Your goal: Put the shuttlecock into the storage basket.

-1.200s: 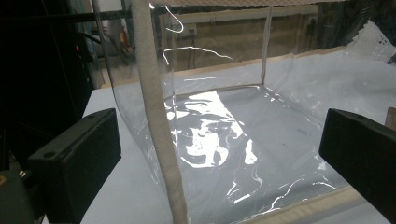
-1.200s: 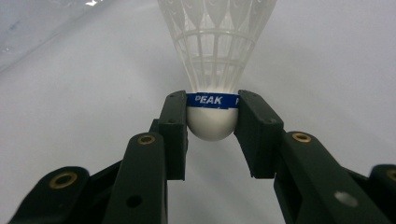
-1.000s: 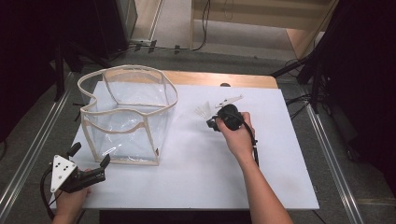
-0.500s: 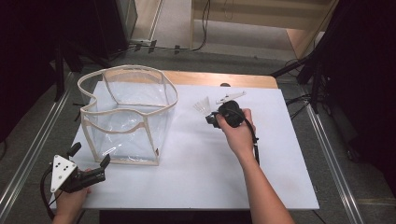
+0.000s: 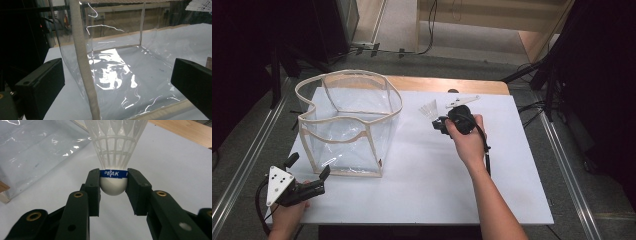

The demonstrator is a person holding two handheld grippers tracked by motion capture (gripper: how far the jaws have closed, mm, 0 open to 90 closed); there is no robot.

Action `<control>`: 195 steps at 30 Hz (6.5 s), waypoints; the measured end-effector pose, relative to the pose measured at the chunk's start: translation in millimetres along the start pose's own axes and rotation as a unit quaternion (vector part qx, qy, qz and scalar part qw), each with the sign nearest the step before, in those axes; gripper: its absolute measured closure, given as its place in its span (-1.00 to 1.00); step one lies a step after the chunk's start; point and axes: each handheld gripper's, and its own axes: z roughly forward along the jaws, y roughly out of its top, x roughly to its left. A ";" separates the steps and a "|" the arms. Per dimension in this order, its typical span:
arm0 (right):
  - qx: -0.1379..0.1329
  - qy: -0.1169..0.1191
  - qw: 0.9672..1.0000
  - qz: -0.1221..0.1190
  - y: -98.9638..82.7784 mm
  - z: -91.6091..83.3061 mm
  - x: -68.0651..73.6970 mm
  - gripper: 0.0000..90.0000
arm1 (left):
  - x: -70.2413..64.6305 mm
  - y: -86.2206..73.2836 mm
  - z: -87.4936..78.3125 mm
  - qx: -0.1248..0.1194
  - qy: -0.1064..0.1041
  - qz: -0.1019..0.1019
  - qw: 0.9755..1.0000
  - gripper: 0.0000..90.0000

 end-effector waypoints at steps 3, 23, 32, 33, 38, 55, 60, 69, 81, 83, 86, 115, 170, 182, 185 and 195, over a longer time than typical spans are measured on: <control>-0.003 0.001 1.000 -0.001 2.7 -2.7 1.1 0.39 | 0.2 0.0 0.1 0.000 0.000 0.000 1.000 -1.00; -0.037 0.011 0.999 -0.007 19.6 -20.1 7.7 0.39 | -0.2 0.0 0.0 0.001 0.001 0.000 1.000 -1.00; -0.058 0.010 0.998 -0.007 23.4 -24.8 10.4 0.39 | -0.4 -0.1 -0.1 0.000 0.000 0.002 1.000 -1.00; -0.059 0.010 0.998 -0.005 23.8 -25.6 11.4 0.39 | -0.4 -0.1 -0.1 0.000 0.000 0.001 1.000 -1.00; -0.068 0.011 0.998 -0.005 26.4 -27.9 13.9 0.39 | -0.4 -0.1 0.0 0.000 0.000 0.001 1.000 -1.00; -0.094 0.012 0.995 -0.008 36.0 -36.8 22.3 0.39 | -0.3 -0.1 0.0 0.000 0.000 0.002 1.000 -1.00; -0.101 0.012 0.995 -0.010 40.9 -40.8 24.9 0.39 | -0.4 -0.1 0.2 0.000 0.000 0.001 1.000 -1.00; -0.113 0.017 0.993 -0.017 49.0 -46.2 30.7 0.38 | -0.8 -0.1 0.2 -0.001 0.000 0.002 1.000 -1.00; -0.126 0.028 0.991 -0.029 66.3 -49.9 40.8 0.39 | -0.5 -0.1 0.4 -0.001 -0.001 0.002 1.000 -1.00; -0.127 0.029 0.991 -0.032 68.8 -50.8 43.6 0.38 | -0.4 -0.1 0.3 -0.001 0.000 0.002 1.000 -1.00; -0.129 0.033 0.990 -0.035 71.9 -51.3 47.7 0.38 | -0.3 -0.1 0.3 -0.001 0.000 0.001 1.000 -1.00; -0.143 0.068 0.986 -0.059 86.6 -43.6 75.5 0.38 | -0.3 -0.1 0.2 -0.001 -0.001 0.001 1.000 -1.00; -0.142 0.077 0.984 -0.076 53.4 -43.8 81.6 -1.00 | -0.4 -0.1 -0.1 0.000 -0.001 0.003 1.000 -1.00; -0.159 0.044 0.983 -0.077 27.2 -46.5 73.7 -1.00 | -0.4 -0.2 -0.1 0.000 -0.001 0.002 1.000 -1.00; -0.159 0.042 0.984 -0.075 21.3 -46.7 70.8 -1.00 | -0.4 -0.2 -0.1 0.000 -0.001 0.002 1.000 -1.00; -0.167 0.026 0.983 -0.076 -0.9 -51.0 61.8 -1.00 | -0.5 -0.2 -0.1 0.000 -0.001 0.002 1.000 -1.00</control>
